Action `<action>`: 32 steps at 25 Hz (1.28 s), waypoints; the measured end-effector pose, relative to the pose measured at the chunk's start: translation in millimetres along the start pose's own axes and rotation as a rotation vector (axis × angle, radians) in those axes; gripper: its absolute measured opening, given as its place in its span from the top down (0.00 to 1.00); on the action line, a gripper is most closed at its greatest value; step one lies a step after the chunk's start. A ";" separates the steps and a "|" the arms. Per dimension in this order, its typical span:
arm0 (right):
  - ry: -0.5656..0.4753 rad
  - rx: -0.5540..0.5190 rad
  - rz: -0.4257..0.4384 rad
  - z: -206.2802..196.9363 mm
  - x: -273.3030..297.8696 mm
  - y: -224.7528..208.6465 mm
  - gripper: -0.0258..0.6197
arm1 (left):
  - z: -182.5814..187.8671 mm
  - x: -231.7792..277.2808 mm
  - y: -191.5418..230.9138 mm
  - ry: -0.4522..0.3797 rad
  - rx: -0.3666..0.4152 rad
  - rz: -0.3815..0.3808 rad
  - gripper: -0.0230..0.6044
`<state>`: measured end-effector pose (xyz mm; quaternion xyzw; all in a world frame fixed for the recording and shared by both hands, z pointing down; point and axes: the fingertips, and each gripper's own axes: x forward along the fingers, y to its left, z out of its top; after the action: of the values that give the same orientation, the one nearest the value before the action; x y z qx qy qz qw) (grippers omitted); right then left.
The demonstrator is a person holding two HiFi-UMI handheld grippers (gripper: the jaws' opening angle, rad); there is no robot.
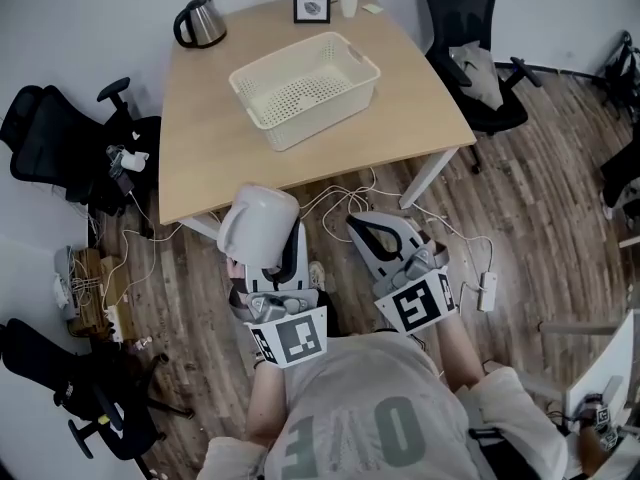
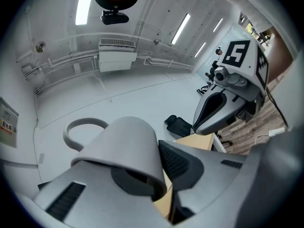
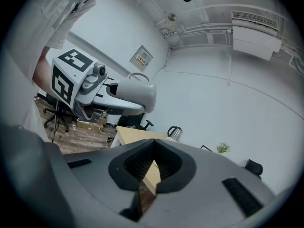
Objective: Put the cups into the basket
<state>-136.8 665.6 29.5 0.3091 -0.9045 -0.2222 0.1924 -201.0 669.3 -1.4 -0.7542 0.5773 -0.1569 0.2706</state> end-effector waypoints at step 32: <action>0.056 -0.028 -0.046 -19.6 242.5 -190.6 0.96 | -84.0 268.6 130.9 -0.067 -0.049 -0.062 0.89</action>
<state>-215.2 368.3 -2.4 0.3332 -0.8881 -0.2305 0.2171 -273.7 369.0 -31.4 -0.7830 0.5479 -0.1257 0.2662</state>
